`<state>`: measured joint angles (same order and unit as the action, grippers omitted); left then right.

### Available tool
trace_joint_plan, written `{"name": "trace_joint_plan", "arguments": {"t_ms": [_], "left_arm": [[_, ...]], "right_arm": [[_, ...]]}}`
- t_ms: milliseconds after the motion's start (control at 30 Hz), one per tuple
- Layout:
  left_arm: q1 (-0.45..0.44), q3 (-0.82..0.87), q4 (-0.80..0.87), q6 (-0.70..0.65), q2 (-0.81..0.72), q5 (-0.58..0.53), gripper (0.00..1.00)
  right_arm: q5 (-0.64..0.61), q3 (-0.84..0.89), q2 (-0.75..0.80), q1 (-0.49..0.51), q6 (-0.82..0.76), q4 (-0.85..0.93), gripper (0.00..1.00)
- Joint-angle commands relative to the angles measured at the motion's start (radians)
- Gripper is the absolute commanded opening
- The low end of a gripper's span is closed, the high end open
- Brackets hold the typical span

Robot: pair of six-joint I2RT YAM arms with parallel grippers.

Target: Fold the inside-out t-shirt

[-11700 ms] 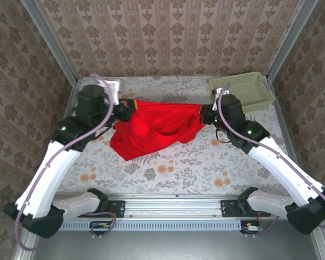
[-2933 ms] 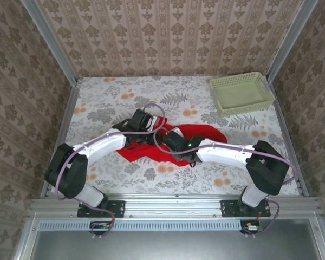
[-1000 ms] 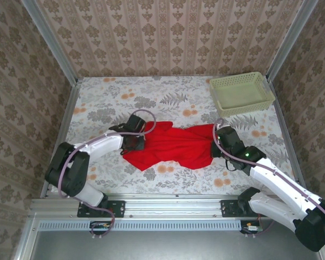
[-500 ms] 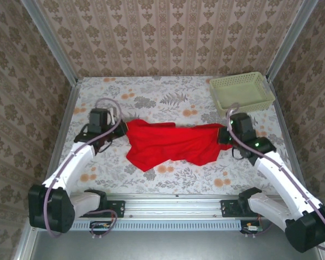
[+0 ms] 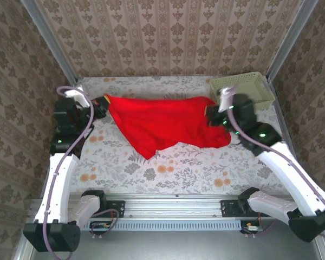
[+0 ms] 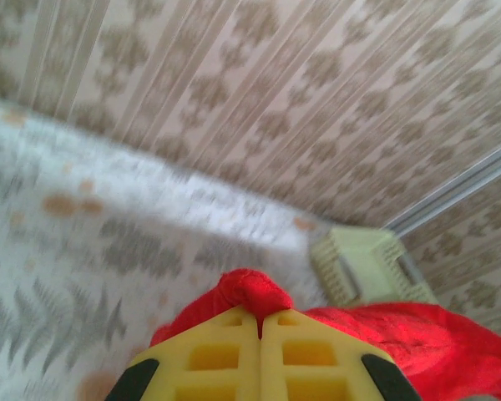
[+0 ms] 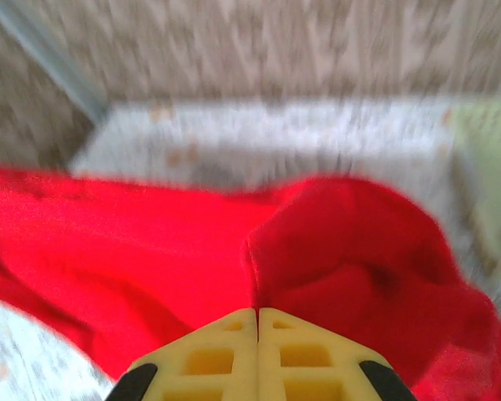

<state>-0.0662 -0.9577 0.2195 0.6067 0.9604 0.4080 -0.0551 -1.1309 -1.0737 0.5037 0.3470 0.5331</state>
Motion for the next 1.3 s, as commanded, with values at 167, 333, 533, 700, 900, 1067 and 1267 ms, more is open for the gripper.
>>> {"name": "trace_joint_plan", "arguments": {"t_ms": [167, 333, 533, 700, 900, 1067, 1267], "left_arm": [[0.031, 0.145, 0.139, -0.053, 0.193, -0.047, 0.00], [0.040, 0.089, 0.114, -0.024, 0.100, -0.047, 0.00], [0.045, 0.023, 0.118, -0.025, -0.070, -0.064, 0.00], [0.044, -0.144, 0.129, -0.027, -0.110, -0.048, 0.00], [0.042, -0.279, 0.154, -0.052, -0.104, -0.048, 0.00], [0.042, -0.247, 0.284, -0.096, -0.017, -0.147, 0.00], [0.043, -0.091, 0.292, -0.074, 0.097, -0.157, 0.00]], "right_arm": [[-0.239, 0.176, 0.019, 0.055, 0.034, 0.182, 0.00], [-0.309, 0.004, 0.147, 0.007, -0.022, 0.253, 0.00], [-0.368, -0.093, 0.186, 0.002, -0.060, 0.305, 0.00], [-0.377, -0.318, 0.179, 0.001, -0.115, 0.329, 0.00], [-0.328, -0.486, 0.122, 0.003, -0.150, 0.341, 0.00], [-0.237, -0.389, 0.002, 0.005, -0.138, 0.343, 0.00], [-0.056, -0.197, -0.200, 0.063, -0.112, 0.221, 0.00]]}}
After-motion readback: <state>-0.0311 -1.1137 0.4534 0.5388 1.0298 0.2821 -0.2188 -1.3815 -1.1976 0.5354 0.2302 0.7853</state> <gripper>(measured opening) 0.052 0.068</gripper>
